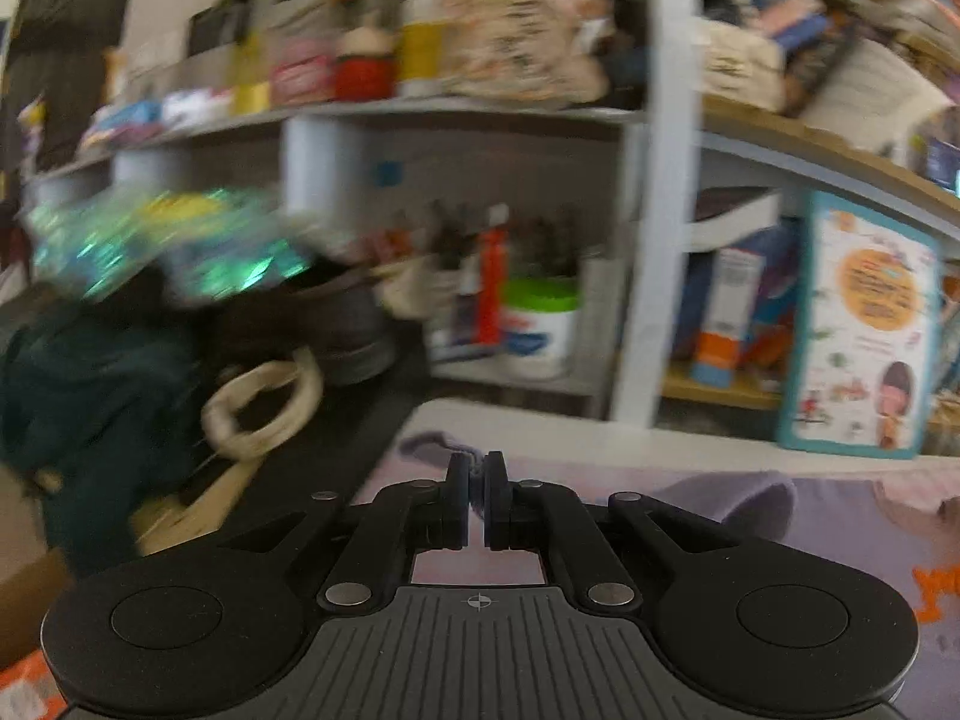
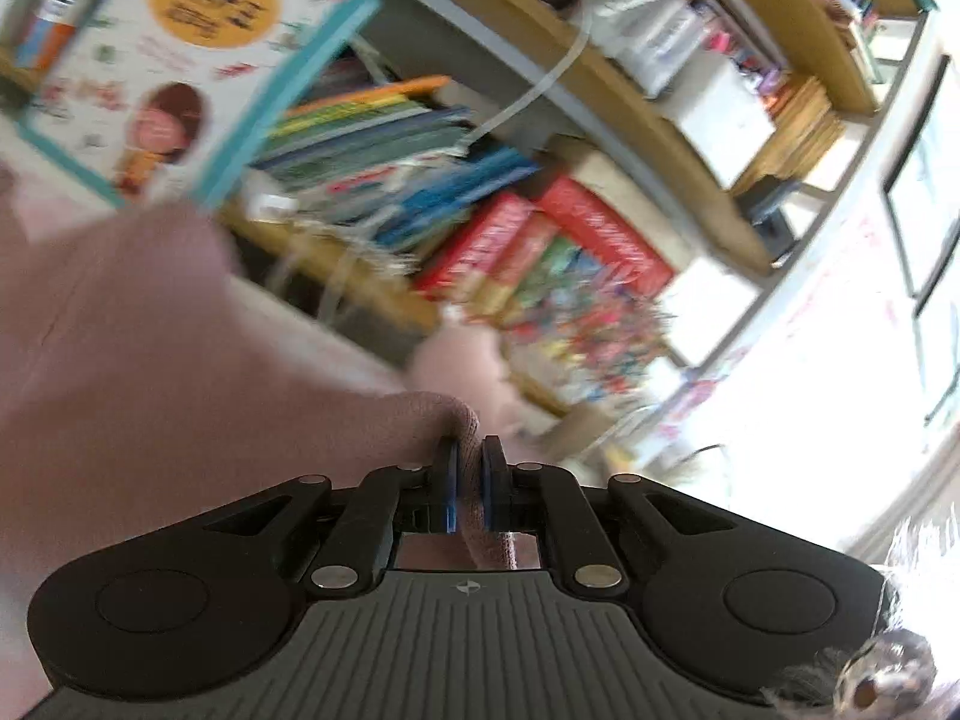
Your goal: Fold clothes
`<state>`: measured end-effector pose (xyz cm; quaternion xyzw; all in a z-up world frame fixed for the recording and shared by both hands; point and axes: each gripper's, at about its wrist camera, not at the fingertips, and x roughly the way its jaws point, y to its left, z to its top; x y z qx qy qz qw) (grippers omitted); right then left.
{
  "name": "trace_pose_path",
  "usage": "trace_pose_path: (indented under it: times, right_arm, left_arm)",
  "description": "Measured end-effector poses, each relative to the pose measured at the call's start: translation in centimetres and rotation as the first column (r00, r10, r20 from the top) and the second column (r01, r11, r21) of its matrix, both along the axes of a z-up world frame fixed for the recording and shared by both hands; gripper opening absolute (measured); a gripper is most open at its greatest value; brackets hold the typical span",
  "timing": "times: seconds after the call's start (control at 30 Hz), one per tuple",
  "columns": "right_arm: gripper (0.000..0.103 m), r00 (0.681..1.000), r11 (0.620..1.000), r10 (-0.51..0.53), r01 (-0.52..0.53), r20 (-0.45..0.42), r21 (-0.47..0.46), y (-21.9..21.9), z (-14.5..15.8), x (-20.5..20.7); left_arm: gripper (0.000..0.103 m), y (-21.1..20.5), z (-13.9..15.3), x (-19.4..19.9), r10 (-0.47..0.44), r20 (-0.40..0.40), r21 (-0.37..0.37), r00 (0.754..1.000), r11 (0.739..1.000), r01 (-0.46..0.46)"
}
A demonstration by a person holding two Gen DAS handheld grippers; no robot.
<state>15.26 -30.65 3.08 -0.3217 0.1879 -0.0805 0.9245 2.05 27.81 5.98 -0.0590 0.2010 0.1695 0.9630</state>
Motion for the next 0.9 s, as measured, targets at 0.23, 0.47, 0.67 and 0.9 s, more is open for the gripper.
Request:
trace_pose_path:
  times: [0.23, 0.47, 0.67, 0.9]
  right_arm:
    - [0.007, 0.996, 0.995, -0.092, 0.092, 0.023, -0.034, -1.8, 0.3, 4.2]
    - [0.007, 0.988, 0.987, -0.143, 0.147, -0.056, 0.067, -2.5, -2.0, 5.4]
    - [0.007, 0.988, 0.982, -0.128, 0.138, -0.082, 0.132, -2.7, -1.3, 4.3]
    - [0.012, 0.991, 0.975, -0.058, 0.083, -0.122, 0.206, -1.5, -0.6, 2.3]
  left_arm:
    - [0.003, 2.8, -1.0, -1.2, 0.101, 0.015, 0.013, 0.995, 0.995, -0.101]
    - [0.003, 4.0, -0.8, -0.7, 0.105, 0.025, 0.028, 0.994, 0.994, -0.106]
    - [0.003, 5.3, 1.4, 0.5, 0.106, 0.103, -0.006, 0.989, 0.994, -0.106]
    - [0.003, 8.1, 1.9, 1.5, 0.186, 0.13, -0.075, 0.974, 0.981, -0.177]
